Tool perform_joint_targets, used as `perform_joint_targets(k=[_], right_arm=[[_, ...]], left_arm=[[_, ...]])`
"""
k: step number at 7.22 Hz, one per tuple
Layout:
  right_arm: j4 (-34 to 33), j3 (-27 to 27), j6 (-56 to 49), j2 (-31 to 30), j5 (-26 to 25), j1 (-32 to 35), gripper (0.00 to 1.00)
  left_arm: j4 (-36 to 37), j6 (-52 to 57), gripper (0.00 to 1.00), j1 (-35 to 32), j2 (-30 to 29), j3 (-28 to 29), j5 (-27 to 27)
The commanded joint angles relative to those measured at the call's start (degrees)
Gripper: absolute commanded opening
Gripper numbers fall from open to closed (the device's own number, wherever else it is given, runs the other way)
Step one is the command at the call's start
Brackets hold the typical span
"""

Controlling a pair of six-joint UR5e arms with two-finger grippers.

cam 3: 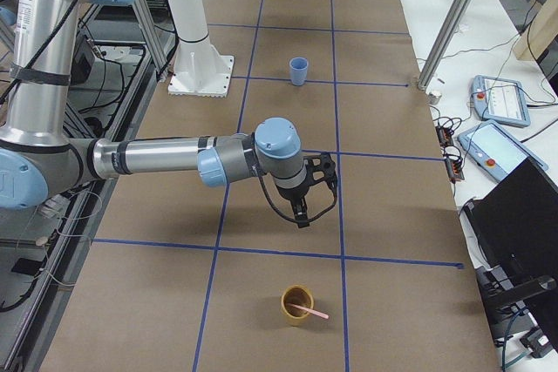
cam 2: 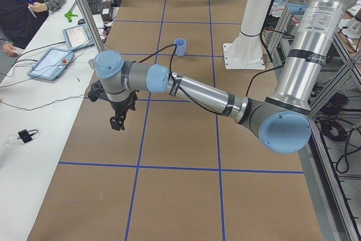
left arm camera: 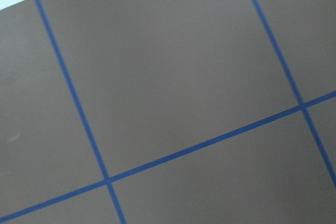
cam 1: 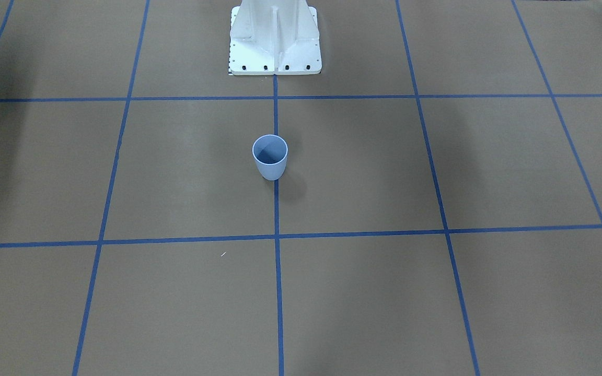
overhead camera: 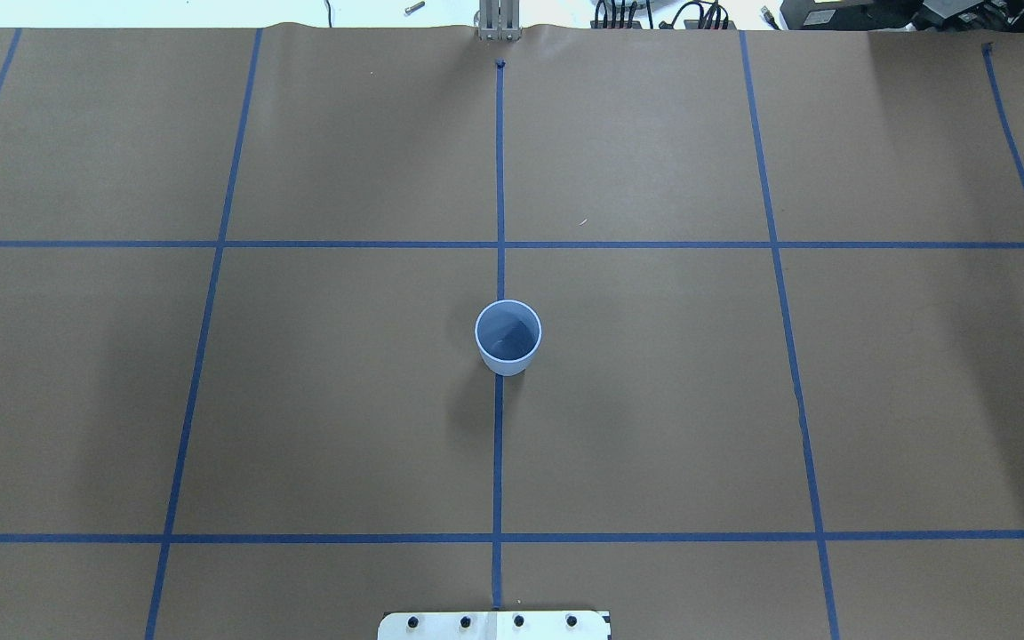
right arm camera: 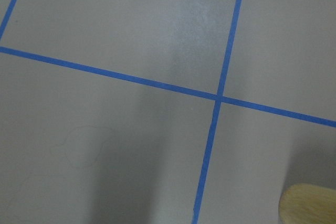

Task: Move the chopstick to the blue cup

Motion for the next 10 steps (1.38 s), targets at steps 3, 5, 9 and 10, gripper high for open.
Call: perform_joint_targets(k=[3, 5, 9, 10], right_arm=[[0.2, -7.6, -11.1, -1.6, -0.6, 5.8, 1.00], [1.2, -11.3, -10.4, 0.5, -1.3, 8.4, 1.00], [23.2, -31.4, 8.8, 8.3, -3.5, 11.8, 0.98], [27.0, -33.8, 10.2, 8.0, -4.0, 11.8, 0.97]], left_arm=[[-14.6, -0.5, 0.98, -1.9, 10.6, 2.5, -0.5], [-15.0, 0.0, 0.98, -1.8, 12.0, 2.1, -0.6], [-14.9, 0.0, 0.98, -1.9, 12.1, 1.5, -0.5], [-14.9, 0.0, 0.98, -1.8, 12.1, 1.4, -0.6]])
